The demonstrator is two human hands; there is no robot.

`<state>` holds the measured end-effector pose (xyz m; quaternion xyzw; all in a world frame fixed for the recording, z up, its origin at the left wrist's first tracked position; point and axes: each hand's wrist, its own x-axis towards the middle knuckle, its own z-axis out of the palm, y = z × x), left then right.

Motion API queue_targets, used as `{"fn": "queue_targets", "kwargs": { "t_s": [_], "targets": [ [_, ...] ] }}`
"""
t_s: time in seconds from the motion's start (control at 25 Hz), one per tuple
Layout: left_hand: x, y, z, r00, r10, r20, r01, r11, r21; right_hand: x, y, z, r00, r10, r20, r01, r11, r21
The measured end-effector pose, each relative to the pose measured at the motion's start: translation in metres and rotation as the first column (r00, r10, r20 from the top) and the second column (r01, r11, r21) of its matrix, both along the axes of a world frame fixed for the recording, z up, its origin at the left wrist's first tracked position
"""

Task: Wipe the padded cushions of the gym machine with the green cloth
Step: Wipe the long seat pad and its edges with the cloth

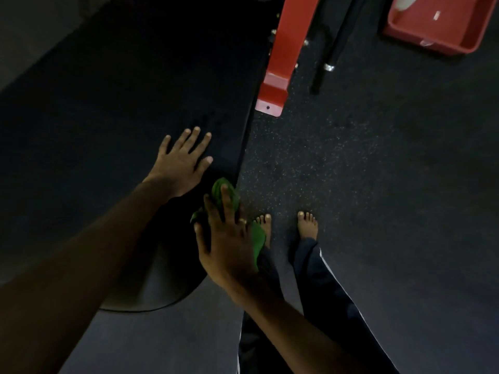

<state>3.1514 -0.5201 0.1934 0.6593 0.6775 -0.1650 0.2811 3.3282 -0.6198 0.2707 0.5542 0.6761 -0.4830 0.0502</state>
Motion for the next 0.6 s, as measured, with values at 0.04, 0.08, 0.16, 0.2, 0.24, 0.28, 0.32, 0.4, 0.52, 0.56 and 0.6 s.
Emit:
{"fn": "queue_targets", "kwargs": {
  "t_s": [0.04, 0.08, 0.16, 0.2, 0.24, 0.28, 0.32, 0.4, 0.52, 0.56, 0.6],
  "targets": [
    [0.001, -0.002, 0.001, 1.000, -0.003, -0.004, 0.003, 1.000, 0.004, 0.002, -0.010, 0.004, 0.999, 0.030, -0.010, -0.030, 0.999, -0.009],
    [0.002, -0.002, 0.000, 1.000, -0.003, -0.009, 0.003, 1.000, 0.005, 0.002, -0.010, 0.002, 0.999, 0.042, -0.012, -0.042, 0.999, -0.004],
    [0.003, 0.000, 0.001, 1.000, -0.014, -0.015, 0.014, 1.000, -0.016, -0.003, 0.006, -0.011, 0.999, 0.027, 0.023, -0.028, 0.999, 0.035],
    [0.002, -0.001, 0.002, 1.000, -0.026, -0.018, 0.025, 0.999, -0.033, -0.007, 0.014, -0.017, 0.999, -0.001, 0.053, -0.001, 1.000, 0.028],
    [0.002, -0.002, 0.002, 0.999, -0.033, -0.019, 0.032, 0.999, -0.042, -0.010, 0.017, -0.017, 0.997, -0.033, 0.073, 0.033, 0.999, 0.005],
    [0.002, -0.004, 0.003, 0.999, -0.036, -0.022, 0.035, 0.998, -0.045, -0.013, 0.011, -0.012, 0.996, -0.054, 0.076, 0.057, 0.998, -0.026],
    [0.002, -0.005, 0.005, 0.999, -0.039, -0.025, 0.037, 0.998, -0.043, -0.014, -0.002, -0.002, 0.996, -0.053, 0.068, 0.055, 0.998, -0.039],
    [0.003, -0.009, 0.010, 0.999, -0.040, -0.005, 0.040, 0.998, -0.056, -0.010, -0.038, 0.026, 0.999, -0.022, 0.027, 0.022, 0.999, -0.024],
    [-0.001, -0.026, 0.018, 0.999, -0.039, 0.016, 0.040, 0.998, -0.042, -0.002, -0.057, 0.027, 0.996, -0.086, -0.020, 0.085, 0.996, -0.008],
    [-0.002, -0.032, 0.019, 0.999, -0.037, 0.015, 0.037, 0.999, -0.018, -0.004, -0.048, 0.016, 0.995, -0.105, 0.001, 0.105, 0.994, 0.014],
    [-0.002, -0.035, 0.020, 0.999, -0.034, 0.016, 0.034, 0.999, 0.005, -0.007, -0.035, 0.004, 0.992, -0.127, 0.015, 0.126, 0.991, 0.041]
  ]
}}
